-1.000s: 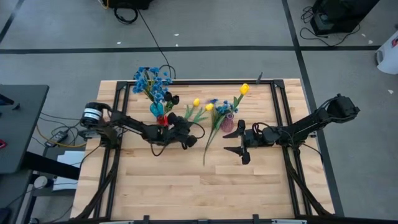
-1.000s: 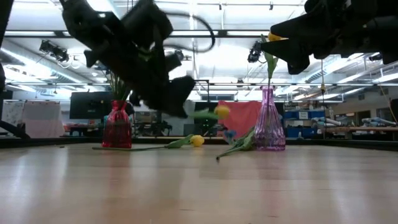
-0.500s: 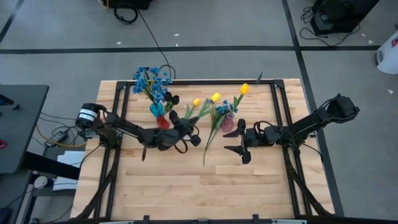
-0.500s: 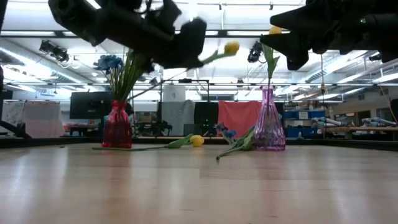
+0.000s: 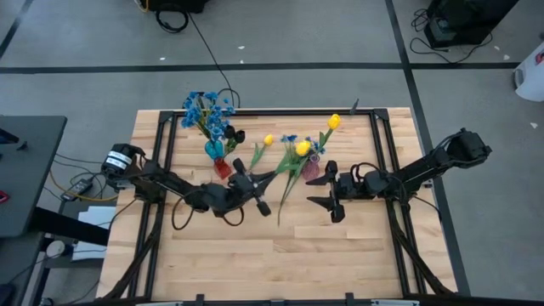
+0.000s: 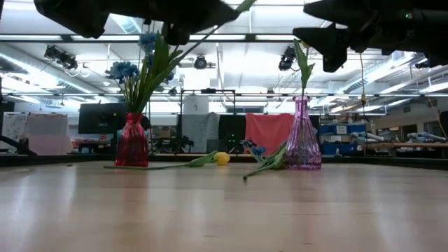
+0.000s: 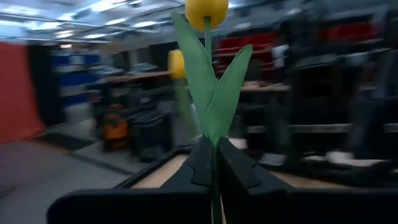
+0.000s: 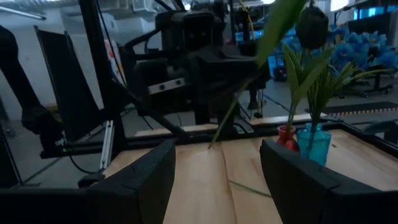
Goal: Sort flowers into vase by color
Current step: Put the yellow flower into the pink vase
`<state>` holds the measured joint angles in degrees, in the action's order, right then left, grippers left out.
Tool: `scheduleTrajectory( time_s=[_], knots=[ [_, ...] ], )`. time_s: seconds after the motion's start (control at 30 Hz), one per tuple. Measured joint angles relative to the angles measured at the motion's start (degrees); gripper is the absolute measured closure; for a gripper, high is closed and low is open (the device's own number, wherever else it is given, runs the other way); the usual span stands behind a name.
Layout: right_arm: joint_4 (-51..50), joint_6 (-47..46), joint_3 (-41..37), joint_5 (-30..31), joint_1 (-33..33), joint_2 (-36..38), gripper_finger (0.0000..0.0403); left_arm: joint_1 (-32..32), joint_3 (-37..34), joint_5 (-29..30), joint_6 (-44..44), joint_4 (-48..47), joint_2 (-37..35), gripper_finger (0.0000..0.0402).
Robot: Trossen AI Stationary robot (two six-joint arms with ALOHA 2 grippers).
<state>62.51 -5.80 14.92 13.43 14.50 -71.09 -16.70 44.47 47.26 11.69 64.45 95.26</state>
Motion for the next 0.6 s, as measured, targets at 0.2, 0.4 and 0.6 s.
scheduleTrajectory(
  time_s=[0.2, 0.4, 0.6],
  knots=[
    [1.61, 2.59, 1.49, -0.03, 2.50, -0.18, 0.0146, -1.00, 1.07, -7.14, -5.78, -0.91, 0.00, 0.0389],
    [2.02, 5.40, 5.87, 0.32, 4.92, -4.59, 0.0112, -2.66, 5.56, -11.02, -5.76, -5.02, 0.00, 0.0389],
    [2.62, 6.93, 9.78, 0.50, 4.99, -8.66, 0.0087, -3.20, 7.15, -12.19, -3.68, -8.10, 0.00, 0.0386]
  ],
)
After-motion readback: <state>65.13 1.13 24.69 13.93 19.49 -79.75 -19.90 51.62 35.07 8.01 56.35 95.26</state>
